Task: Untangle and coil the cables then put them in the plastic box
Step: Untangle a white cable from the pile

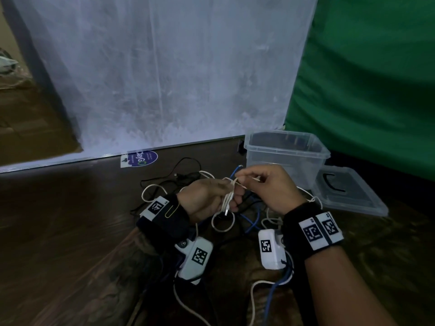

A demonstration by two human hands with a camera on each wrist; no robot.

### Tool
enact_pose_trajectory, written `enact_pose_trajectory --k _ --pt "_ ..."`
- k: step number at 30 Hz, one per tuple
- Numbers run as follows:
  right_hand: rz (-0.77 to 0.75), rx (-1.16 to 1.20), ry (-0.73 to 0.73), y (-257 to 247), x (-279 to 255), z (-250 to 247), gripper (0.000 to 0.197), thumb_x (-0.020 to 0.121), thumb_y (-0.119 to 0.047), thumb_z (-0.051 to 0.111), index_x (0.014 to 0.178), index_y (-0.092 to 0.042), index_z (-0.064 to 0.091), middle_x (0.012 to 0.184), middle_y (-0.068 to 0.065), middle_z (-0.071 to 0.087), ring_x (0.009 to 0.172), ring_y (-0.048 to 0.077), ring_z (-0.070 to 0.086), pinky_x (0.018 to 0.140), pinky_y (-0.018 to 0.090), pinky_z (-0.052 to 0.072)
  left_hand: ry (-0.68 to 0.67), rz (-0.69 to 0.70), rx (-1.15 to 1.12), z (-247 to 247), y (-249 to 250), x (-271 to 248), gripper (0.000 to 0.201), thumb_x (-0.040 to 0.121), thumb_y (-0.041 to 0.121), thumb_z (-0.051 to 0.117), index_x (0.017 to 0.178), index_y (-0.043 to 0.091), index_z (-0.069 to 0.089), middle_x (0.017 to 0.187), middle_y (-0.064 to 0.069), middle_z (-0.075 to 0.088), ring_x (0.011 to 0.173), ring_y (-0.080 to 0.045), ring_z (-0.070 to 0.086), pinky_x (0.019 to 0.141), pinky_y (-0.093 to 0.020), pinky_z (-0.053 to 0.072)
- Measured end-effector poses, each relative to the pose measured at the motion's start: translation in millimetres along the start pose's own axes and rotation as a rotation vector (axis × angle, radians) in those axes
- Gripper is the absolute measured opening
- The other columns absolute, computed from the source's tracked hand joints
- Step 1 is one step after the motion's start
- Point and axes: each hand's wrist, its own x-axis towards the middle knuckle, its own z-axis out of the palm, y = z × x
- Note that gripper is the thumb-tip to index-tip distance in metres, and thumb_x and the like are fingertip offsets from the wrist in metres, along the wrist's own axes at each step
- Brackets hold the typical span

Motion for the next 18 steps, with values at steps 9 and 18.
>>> enact_pose_trajectory --k 9,18 --pt "0.218 -0.086 -0.234 -6.7 -6.2 8.8 0.020 0.100 -0.024 0.055 0.095 -0.033 0.072 0.062 0.000 0.066 0.043 0.003 0.050 0.048 0.024 0.042 0.006 0.183 -0.485 1.0 16.9 -1.1 0.019 0.097 0.008 0.037 0.101 0.001 0.055 0.083 -0.008 0.061 0.072 -0.015 0.061 0.078 -0.034 0.057" --pt "0.254 -0.254 -0.546 -24.6 -12.1 18.8 0.022 0.100 -0.022 0.053 0.110 -0.016 0.071 0.065 -0.003 0.066 0.043 -0.001 0.048 0.043 0.020 0.042 0.435 0.273 -0.428 -11.7 6.4 15.1 0.021 0.100 0.006 0.039 0.100 -0.001 0.058 0.090 -0.014 0.065 0.073 -0.016 0.068 0.072 -0.028 0.059"
